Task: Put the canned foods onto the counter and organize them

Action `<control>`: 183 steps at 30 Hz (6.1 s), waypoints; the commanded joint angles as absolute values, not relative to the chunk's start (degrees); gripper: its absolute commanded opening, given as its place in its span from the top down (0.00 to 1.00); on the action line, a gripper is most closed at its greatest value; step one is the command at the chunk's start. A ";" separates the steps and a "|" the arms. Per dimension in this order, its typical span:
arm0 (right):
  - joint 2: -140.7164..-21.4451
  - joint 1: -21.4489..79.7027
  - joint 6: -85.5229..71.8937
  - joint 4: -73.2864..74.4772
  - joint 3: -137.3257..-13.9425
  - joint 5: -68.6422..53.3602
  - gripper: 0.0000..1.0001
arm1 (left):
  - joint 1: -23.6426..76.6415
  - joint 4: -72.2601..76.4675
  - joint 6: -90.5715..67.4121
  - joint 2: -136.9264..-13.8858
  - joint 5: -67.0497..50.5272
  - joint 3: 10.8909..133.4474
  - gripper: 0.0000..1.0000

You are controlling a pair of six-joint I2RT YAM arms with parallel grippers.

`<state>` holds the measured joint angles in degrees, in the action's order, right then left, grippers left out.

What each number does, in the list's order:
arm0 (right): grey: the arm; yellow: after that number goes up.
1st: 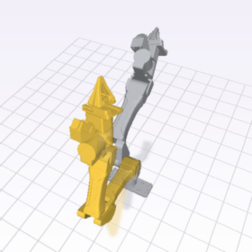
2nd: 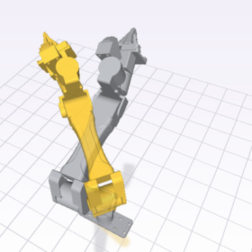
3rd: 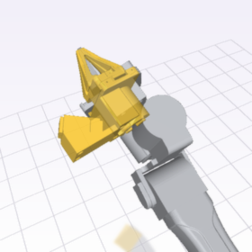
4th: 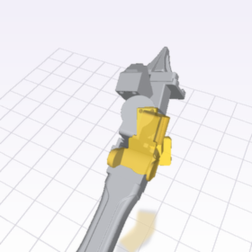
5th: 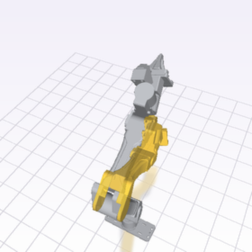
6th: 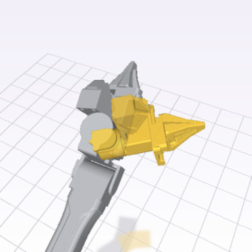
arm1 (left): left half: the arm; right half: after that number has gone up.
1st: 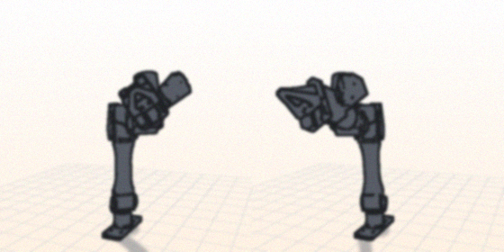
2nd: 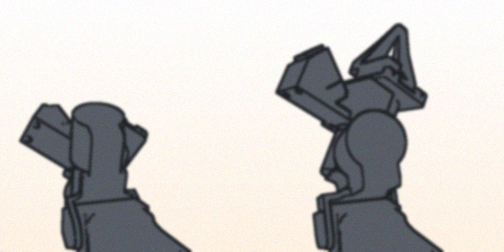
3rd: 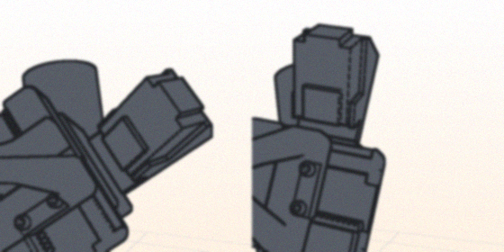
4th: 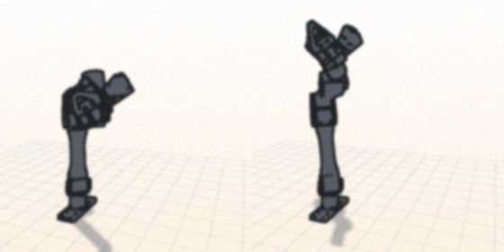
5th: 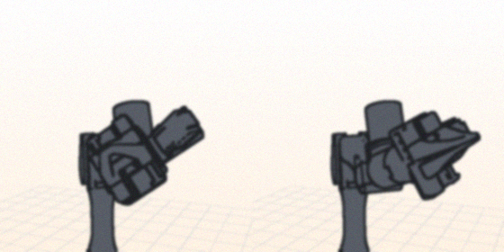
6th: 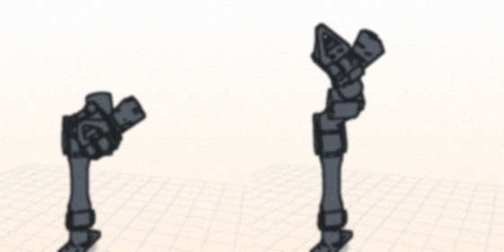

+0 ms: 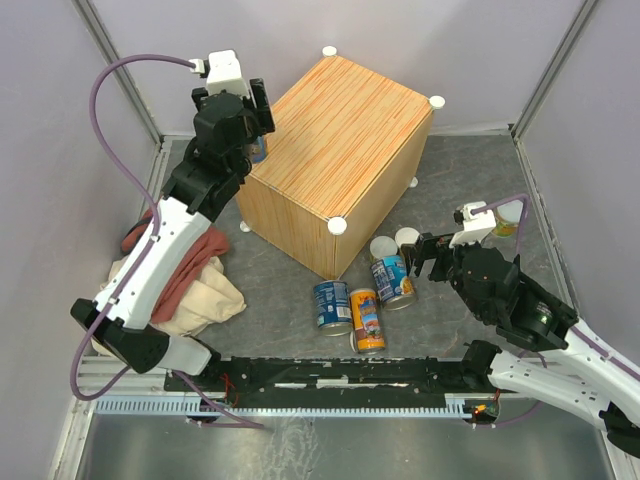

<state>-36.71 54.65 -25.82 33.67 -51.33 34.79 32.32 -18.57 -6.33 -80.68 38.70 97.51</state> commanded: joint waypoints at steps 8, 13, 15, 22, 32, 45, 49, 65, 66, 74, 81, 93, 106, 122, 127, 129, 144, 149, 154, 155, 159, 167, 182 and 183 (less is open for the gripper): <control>-36.83 54.87 -26.59 30.81 -50.01 34.34 0.03 | 27.20 -15.38 -13.36 -81.68 30.22 105.44 0.97; -36.91 54.87 -26.81 30.76 -49.84 34.36 0.03 | 26.68 -17.14 -14.10 -82.76 27.99 106.69 0.96; -36.91 54.85 -26.97 30.76 -49.70 34.37 0.03 | 26.69 -17.65 -14.23 -83.25 27.18 107.30 0.95; -36.74 54.85 -27.63 30.85 -48.93 34.23 0.03 | 26.66 -19.27 -14.72 -83.23 26.70 106.63 0.83; -36.59 54.90 -28.54 30.67 -48.11 33.68 0.03 | 26.72 -19.28 -14.46 -81.04 28.09 102.42 0.53; -37.08 54.89 -29.38 30.92 -47.93 33.27 0.03 | 26.71 -19.86 -14.52 -80.41 27.75 101.23 0.17; -37.09 54.89 -29.27 31.11 -48.15 33.36 0.03 | 26.66 -20.21 -14.59 -80.98 27.19 101.69 0.14; -38.06 54.85 -29.10 31.08 -47.91 33.82 0.03 | 26.80 -20.30 -16.12 -81.73 25.79 104.02 0.11; -38.10 54.89 -29.16 31.03 -47.78 33.84 0.03 | 26.74 -20.30 -16.23 -81.55 25.49 104.10 0.11; -38.47 54.84 -29.88 30.57 -46.89 33.68 0.03 | 27.46 -19.86 -16.31 -80.29 24.90 105.03 0.01; -39.17 54.92 -30.64 31.25 -46.89 33.86 0.03 | 28.47 -20.13 -15.71 -78.93 25.55 105.22 0.01; -41.39 54.85 -33.42 31.80 -44.42 31.77 0.03 | 30.95 -16.66 -17.38 -68.68 25.57 97.50 0.01; -49.37 59.93 -41.57 24.26 -37.48 26.49 0.04 | 35.93 -16.44 -22.16 -58.38 23.40 87.02 0.01; -63.19 72.48 -50.51 24.56 -40.39 35.31 0.08 | 40.34 -15.75 -24.32 -53.79 21.30 79.72 0.03; -65.38 74.66 -52.66 26.45 -40.78 36.53 0.08 | 40.62 -15.73 -25.45 -53.03 20.24 78.22 0.04; -65.91 75.59 -53.72 26.95 -40.50 36.94 0.08 | 40.84 -15.73 -26.05 -53.00 19.60 77.68 0.05; -65.84 79.44 -58.32 30.22 -37.36 38.24 0.09 | 42.17 -15.56 -26.94 -51.62 19.16 76.00 0.06; -65.22 79.76 -59.46 30.45 -35.72 38.41 0.10 | 42.58 -15.56 -27.14 -52.00 19.09 75.66 0.07; -66.26 79.76 -59.38 28.81 -35.09 38.54 0.10 | 43.19 -15.56 -27.29 -52.50 19.33 75.37 0.07; -66.87 79.65 -59.17 28.36 -35.19 38.50 0.10 | 43.28 -15.56 -27.25 -52.53 19.40 75.33 0.07; -69.95 79.75 -58.22 26.40 -36.20 38.19 0.10 | 43.71 -15.56 -27.42 -52.61 19.75 75.00 0.07; -75.20 79.68 -58.12 23.09 -36.59 38.39 0.10 | 44.37 -15.07 -27.61 -52.58 20.22 73.80 0.07; -73.09 79.63 -54.92 21.87 -35.02 39.73 0.56 | 46.42 -14.43 -27.60 -52.56 22.41 71.68 0.07; -72.42 79.63 -54.62 22.00 -34.79 39.80 0.58 | 46.36 -14.55 -27.60 -52.60 22.42 71.68 0.07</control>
<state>-75.94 79.42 -56.69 23.66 -35.16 37.52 46.04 -17.30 -25.89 -52.84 21.04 71.81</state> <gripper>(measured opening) 0.716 0.930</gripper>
